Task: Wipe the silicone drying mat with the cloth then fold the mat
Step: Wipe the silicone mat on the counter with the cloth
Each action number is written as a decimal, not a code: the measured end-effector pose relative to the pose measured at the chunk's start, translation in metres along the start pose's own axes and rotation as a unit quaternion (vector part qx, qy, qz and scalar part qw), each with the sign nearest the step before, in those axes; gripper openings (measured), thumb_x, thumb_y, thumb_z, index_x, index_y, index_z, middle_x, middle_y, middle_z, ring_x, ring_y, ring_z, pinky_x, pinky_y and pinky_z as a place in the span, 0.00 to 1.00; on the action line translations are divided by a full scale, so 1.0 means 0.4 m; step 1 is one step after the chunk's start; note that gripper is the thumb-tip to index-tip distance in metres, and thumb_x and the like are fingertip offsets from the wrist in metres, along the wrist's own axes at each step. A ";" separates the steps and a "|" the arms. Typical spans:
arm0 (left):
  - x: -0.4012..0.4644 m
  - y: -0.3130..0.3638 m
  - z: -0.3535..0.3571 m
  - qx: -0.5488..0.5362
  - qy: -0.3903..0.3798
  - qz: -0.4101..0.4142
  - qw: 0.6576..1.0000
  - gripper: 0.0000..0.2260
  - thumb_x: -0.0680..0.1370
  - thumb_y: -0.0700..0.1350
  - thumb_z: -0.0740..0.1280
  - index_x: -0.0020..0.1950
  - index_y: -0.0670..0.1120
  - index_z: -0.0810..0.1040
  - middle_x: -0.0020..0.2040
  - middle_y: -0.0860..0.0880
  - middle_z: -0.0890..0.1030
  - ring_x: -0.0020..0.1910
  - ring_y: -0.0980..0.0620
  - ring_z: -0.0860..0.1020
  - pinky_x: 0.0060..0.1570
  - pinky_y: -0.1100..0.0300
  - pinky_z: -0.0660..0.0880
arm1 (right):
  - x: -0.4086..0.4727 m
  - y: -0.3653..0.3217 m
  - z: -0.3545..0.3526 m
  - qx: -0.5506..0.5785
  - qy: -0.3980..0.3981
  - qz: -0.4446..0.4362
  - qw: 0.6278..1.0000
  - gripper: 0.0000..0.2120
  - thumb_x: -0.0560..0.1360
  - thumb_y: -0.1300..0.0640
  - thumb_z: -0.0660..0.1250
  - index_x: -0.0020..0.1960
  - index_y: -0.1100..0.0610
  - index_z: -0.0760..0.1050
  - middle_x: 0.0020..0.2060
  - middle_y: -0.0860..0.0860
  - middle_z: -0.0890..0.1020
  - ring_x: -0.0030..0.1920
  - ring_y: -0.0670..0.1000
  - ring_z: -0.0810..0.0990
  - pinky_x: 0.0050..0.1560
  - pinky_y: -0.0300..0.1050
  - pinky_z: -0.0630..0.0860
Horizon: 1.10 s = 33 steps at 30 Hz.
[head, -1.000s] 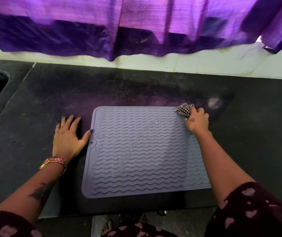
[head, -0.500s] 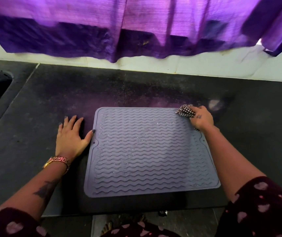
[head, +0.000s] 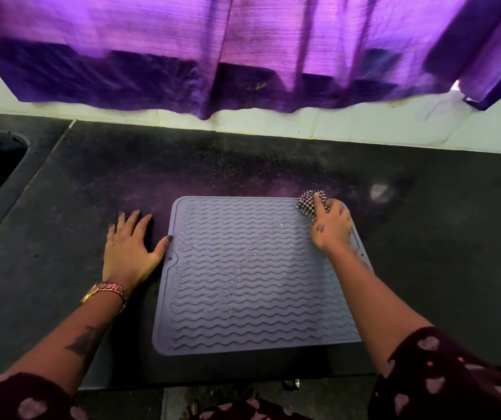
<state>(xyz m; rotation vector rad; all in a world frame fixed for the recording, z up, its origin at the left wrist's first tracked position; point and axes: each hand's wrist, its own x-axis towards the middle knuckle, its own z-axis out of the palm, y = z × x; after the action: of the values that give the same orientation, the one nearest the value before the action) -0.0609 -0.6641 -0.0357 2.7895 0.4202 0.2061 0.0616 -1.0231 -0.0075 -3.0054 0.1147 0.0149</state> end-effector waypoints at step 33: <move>-0.002 0.004 -0.005 -0.005 0.012 0.002 1.000 0.40 0.68 0.69 0.48 0.71 0.45 0.67 0.74 0.43 0.64 0.75 0.41 0.55 0.73 0.45 0.51 | -0.150 0.056 -0.013 0.136 0.139 0.108 0.975 0.29 0.72 0.67 0.60 0.71 0.52 0.65 0.66 0.57 0.69 0.59 0.60 0.68 0.61 0.52 0.67</move>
<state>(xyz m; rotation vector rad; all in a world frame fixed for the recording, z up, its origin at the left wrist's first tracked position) -0.0615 -0.6653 -0.0334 2.7808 0.4184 0.2408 0.0000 -1.0413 -0.0044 -2.6892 0.4349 -0.3677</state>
